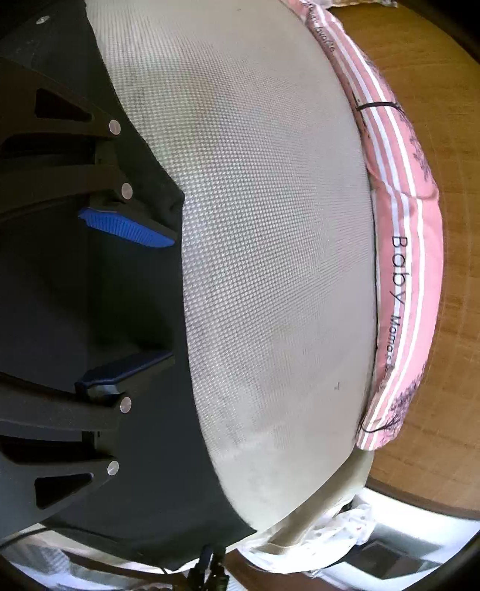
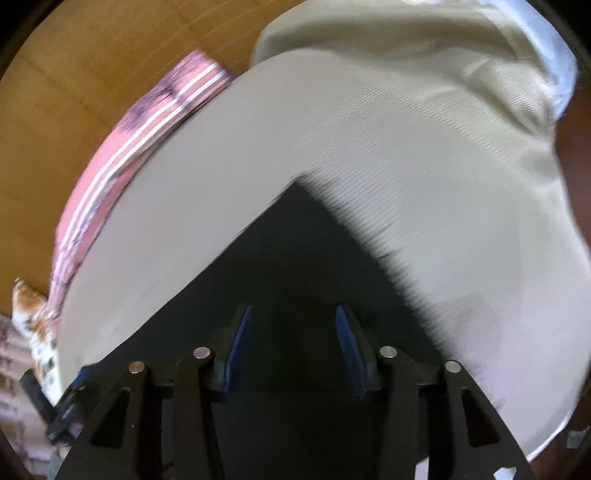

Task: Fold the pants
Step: 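Smooth the jeans flat with both tools and grasp the hem corner with the right tool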

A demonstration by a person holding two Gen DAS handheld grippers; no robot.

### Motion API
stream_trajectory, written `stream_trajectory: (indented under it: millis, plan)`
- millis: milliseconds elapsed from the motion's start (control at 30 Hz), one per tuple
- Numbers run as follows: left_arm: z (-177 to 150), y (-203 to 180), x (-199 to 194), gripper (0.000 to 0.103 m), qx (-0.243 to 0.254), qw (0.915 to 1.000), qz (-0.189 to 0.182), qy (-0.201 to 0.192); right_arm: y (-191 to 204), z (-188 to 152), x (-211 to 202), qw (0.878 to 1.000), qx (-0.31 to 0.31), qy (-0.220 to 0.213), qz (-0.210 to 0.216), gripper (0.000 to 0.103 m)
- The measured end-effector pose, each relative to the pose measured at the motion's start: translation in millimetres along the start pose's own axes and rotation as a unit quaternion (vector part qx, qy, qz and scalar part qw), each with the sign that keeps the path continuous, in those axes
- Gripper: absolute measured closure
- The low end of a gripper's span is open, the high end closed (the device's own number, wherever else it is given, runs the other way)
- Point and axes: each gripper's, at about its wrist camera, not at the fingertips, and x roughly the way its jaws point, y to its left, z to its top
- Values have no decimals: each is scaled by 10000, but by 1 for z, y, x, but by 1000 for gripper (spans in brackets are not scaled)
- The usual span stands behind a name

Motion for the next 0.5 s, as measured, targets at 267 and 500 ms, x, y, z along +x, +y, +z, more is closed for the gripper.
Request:
stream_trajectory:
  millis: [267,500]
  plan:
    - [-10,-38,-24,44,449,9988,206,-40,-37,-18,-52,9984,277,-158,469,51]
    - [-31,-114,-38,44,1156,9922,-466,-22,-61,-60,-73,9963,615,-97,587,51]
